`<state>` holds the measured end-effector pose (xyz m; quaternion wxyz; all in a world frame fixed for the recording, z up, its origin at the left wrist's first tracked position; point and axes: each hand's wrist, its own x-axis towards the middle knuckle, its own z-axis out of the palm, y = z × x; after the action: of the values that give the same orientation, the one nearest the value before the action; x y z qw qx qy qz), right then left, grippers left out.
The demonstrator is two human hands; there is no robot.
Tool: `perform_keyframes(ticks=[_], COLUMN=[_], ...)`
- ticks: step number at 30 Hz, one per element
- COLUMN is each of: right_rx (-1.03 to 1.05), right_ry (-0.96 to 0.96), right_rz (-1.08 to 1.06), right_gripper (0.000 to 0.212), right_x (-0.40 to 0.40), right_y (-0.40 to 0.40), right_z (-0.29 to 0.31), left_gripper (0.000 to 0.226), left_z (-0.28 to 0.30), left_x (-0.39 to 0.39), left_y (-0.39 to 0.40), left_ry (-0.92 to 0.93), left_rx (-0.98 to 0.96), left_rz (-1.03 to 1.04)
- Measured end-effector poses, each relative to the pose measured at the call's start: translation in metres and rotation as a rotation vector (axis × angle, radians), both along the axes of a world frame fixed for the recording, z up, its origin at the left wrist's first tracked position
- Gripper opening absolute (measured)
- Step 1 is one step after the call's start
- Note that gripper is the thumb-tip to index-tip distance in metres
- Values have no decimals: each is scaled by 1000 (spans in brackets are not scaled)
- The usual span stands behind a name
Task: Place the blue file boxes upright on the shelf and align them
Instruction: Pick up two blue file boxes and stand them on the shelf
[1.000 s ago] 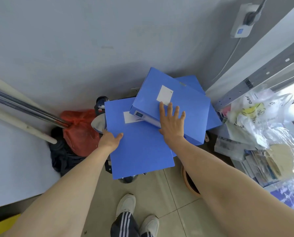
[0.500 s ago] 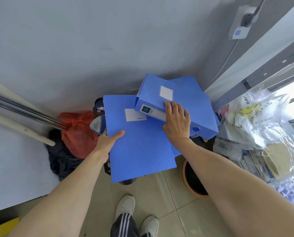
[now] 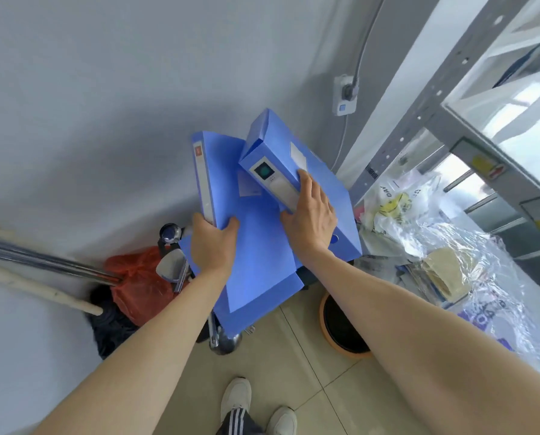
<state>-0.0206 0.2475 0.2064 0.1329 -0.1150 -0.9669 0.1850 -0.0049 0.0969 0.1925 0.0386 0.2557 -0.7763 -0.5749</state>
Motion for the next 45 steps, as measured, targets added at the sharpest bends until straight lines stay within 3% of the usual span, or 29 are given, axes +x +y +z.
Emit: perform_keyframes(ticks=[3, 13, 18, 21, 23, 25, 31, 45], right_rx=[-145, -569, -700, -723, -725, -719, -723, -705], right_ry=[38, 283, 429, 542, 608, 662, 767, 835], right_rz=[-101, -343, -426, -491, -540, -576, -717, -804], right_gripper=[80, 83, 82, 81, 80, 78, 76, 81], right_x=[15, 94, 141, 157, 160, 160, 144, 25], right_y=[6, 32, 75, 105, 125, 143, 193, 307], right_z=[39, 161, 214, 239, 253, 263, 280, 267], left_gripper=[29, 30, 18, 36, 26, 17, 31, 55], left_z=[43, 170, 224, 255, 269, 280, 295, 265], left_x=[4, 60, 84, 90, 91, 89, 74, -59], left_y=[26, 105, 145, 181, 207, 231, 299, 424], left_ry=[77, 299, 432, 488, 530, 559, 570, 625], left_rx=[-59, 88, 144, 157, 184, 203, 331, 195], left_rz=[-20, -130, -288, -385, -451, -499, -662, -808])
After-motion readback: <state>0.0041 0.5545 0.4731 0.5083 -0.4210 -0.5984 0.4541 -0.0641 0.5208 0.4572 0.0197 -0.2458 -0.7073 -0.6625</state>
